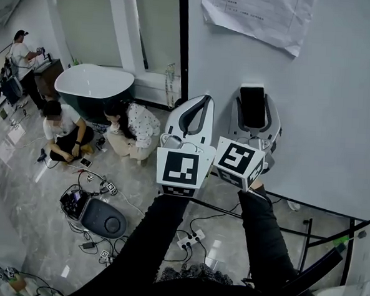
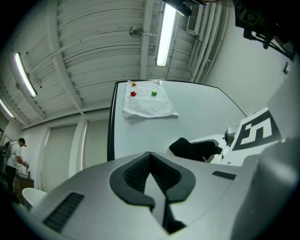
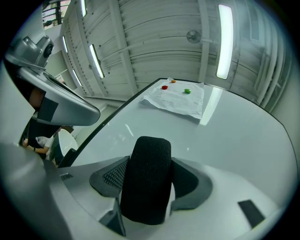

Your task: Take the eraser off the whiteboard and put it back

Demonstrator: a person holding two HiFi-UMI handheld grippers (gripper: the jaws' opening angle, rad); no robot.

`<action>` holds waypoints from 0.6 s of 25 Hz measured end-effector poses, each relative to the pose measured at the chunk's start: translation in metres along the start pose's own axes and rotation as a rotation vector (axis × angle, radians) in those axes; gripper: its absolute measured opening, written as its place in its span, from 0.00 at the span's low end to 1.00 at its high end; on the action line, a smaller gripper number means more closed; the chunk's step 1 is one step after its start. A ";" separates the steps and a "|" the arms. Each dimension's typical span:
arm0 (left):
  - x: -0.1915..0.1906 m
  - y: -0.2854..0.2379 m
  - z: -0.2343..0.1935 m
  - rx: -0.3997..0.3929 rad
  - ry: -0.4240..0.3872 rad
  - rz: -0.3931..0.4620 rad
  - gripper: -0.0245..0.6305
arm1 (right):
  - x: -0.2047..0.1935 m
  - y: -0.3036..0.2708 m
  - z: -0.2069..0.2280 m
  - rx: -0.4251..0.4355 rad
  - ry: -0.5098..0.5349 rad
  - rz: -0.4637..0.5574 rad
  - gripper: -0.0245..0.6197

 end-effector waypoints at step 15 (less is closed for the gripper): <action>-0.003 -0.006 -0.008 -0.016 0.030 0.017 0.05 | 0.004 0.009 -0.002 0.007 0.032 0.022 0.47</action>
Point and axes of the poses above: the fingertips, and each gripper's own axes: y backward along the fingers, z to its right, x out of its top, the point moved 3 cm from there along y, backward along the fingers, and after that the axes turned 12 degrees about -z, right-handed, at the moved point
